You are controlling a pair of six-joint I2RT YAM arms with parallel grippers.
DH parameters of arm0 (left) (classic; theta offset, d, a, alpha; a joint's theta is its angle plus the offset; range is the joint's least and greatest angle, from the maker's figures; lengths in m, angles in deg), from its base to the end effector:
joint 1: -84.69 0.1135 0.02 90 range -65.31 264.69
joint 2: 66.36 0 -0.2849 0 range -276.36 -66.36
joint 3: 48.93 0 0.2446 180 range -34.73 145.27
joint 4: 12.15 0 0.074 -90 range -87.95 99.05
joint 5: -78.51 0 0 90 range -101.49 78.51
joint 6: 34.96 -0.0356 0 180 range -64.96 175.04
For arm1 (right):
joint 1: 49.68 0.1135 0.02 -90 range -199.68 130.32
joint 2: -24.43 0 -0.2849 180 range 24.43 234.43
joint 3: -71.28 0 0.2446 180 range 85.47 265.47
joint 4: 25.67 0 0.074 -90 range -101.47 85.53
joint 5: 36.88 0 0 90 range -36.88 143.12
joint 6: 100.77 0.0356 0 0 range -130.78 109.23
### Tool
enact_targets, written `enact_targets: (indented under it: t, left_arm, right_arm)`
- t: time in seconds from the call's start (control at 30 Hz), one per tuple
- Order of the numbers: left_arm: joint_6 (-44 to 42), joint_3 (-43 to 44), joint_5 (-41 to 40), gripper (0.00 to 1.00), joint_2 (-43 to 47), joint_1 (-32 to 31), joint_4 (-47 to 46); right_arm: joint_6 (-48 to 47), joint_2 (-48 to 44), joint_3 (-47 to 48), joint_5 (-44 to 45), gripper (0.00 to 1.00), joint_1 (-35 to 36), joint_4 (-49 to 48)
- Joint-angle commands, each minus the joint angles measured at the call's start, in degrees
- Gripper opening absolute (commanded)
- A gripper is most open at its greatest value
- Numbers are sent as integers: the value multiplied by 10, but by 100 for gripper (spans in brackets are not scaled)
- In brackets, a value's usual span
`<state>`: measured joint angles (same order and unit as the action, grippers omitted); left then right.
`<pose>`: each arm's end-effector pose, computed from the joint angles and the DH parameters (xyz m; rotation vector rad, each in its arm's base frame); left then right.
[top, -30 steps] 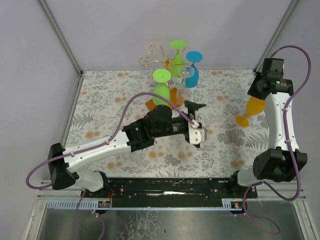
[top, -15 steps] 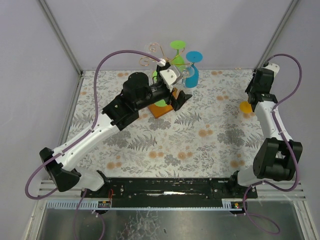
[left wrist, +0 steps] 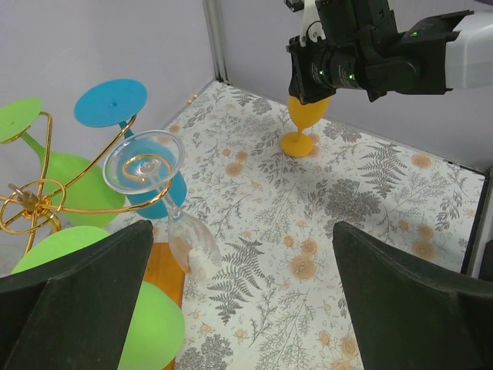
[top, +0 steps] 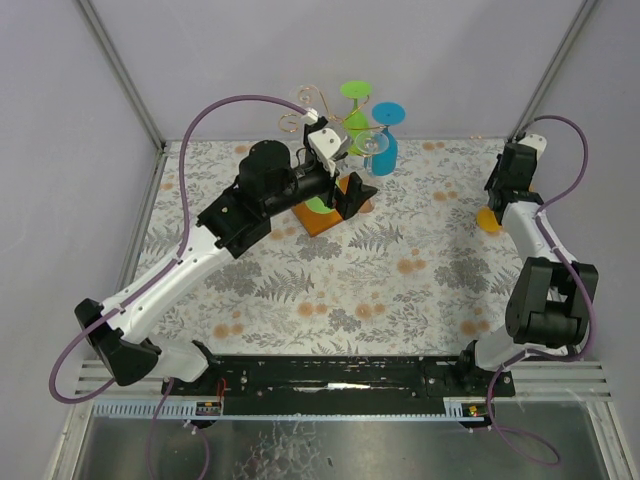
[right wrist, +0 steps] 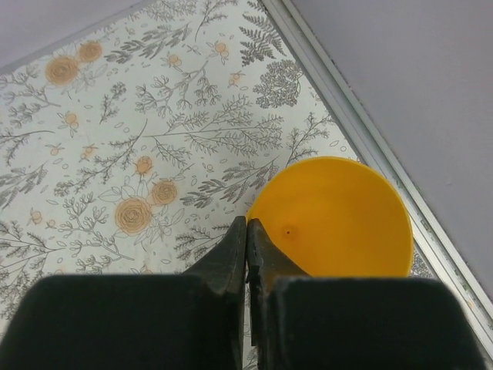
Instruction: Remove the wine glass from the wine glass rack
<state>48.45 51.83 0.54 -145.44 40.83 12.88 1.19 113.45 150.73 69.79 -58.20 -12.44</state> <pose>0.2126 -0.2146 0.4772 0.8577 1.4332 -0.6669 0.3505 -0.0628 0.3158 0.5334 1.8852 -0.2467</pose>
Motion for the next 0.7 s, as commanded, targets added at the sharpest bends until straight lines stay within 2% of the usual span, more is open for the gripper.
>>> enact_targets:
  t: [0.0, 0.1, 0.23, 0.37, 0.47, 0.67]
  left_arm:
    - [25, 24, 7, 100, 6, 7, -5]
    - [29, 21, 6, 100, 9, 8, -7]
    - [34, 17, 3, 100, 15, 10, -11]
    - [43, 22, -4, 100, 17, 14, -13]
    - [51, 32, -8, 100, 16, 19, -15]
    - [64, 50, -29, 100, 12, 37, -16]
  right_arm:
    - [-8, 9, 25, 10, 8, 6, -15]
    - [-4, 14, 33, 6, 22, 6, -5]
    - [1, 8, 42, 3, 48, 6, 4]
    - [8, -6, 62, -11, 68, 6, 20]
    - [15, -25, 77, -27, 75, 6, 20]
    - [32, -68, 130, -48, 79, 6, 36]
